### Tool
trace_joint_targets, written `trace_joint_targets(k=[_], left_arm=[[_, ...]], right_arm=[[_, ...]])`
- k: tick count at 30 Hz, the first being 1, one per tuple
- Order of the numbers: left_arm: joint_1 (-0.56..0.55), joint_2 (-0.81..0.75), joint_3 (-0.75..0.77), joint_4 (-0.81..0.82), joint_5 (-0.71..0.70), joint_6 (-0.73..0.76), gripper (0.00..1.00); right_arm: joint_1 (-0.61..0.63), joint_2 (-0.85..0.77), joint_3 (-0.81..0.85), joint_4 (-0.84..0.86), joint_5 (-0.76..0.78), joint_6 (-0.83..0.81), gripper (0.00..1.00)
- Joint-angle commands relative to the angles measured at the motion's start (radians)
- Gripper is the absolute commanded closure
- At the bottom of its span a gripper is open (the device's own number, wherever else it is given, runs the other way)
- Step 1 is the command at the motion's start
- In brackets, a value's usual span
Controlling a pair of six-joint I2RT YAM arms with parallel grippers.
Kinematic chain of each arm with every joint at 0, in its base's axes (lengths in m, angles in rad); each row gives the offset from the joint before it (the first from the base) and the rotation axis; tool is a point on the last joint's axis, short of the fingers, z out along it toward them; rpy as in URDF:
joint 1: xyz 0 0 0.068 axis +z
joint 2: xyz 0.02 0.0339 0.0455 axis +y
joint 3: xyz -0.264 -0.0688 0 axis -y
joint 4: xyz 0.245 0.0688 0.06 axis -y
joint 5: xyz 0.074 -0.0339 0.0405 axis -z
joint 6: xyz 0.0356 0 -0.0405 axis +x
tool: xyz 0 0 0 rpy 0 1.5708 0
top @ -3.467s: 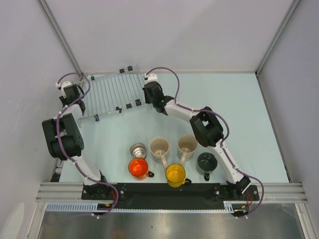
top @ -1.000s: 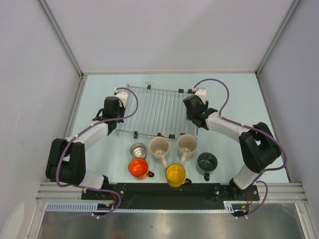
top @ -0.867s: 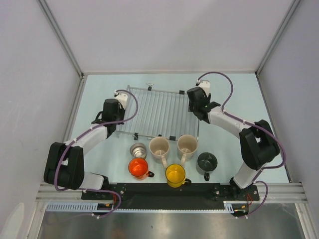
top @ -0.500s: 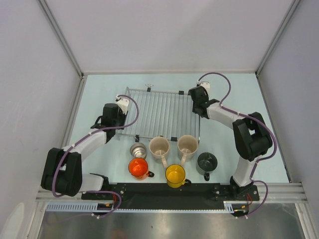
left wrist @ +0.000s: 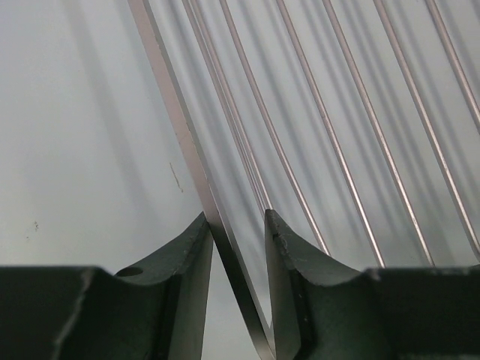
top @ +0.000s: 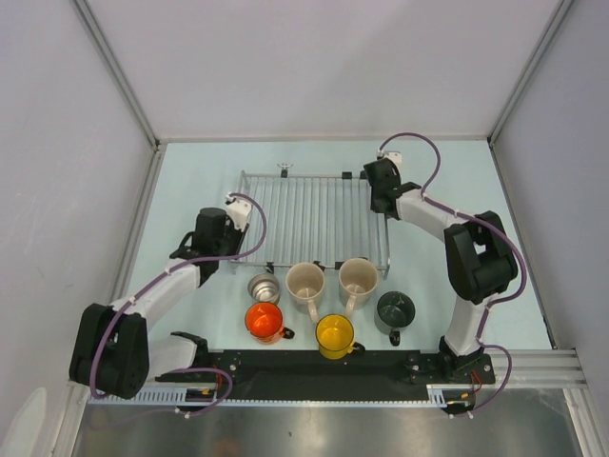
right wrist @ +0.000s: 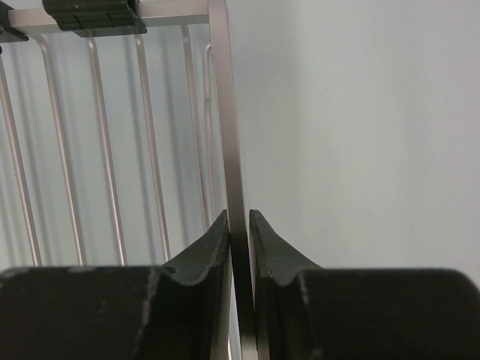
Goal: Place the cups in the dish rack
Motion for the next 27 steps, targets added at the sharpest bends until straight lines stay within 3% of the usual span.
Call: trace_joint_targets(k=[1,5,12,22,26,27], left_arm=[[-0.05,-0.051,-0.017,-0.011,0.091,0.017,0.63],[-0.061,-0.027,0.001,-0.002,0.065,0.022,0.64],[-0.062,-0.011,0.023,0.009,0.071,0.023,0.64],[-0.062,0.006,0.067,0.009,0.082,0.031,0.64],[-0.062,-0.035,0.064,-0.016,0.085,0.037,0.6],[-0.062,-0.055,0.059,-0.02,0.086,0.04,0.55]], right_arm=[[-0.012,-0.01,0.056,-0.001,0.034,0.012,0.81],[-0.017,-0.019,0.04,-0.002,0.03,0.008,0.78],[-0.034,-0.007,0.06,-0.005,0.02,-0.011,0.64],[-0.049,0.028,0.085,-0.013,0.011,-0.008,0.62],[-0.047,-0.034,0.061,-0.016,0.02,0.008,0.5],[-0.043,-0.054,0.048,-0.011,0.025,0.009,0.47]])
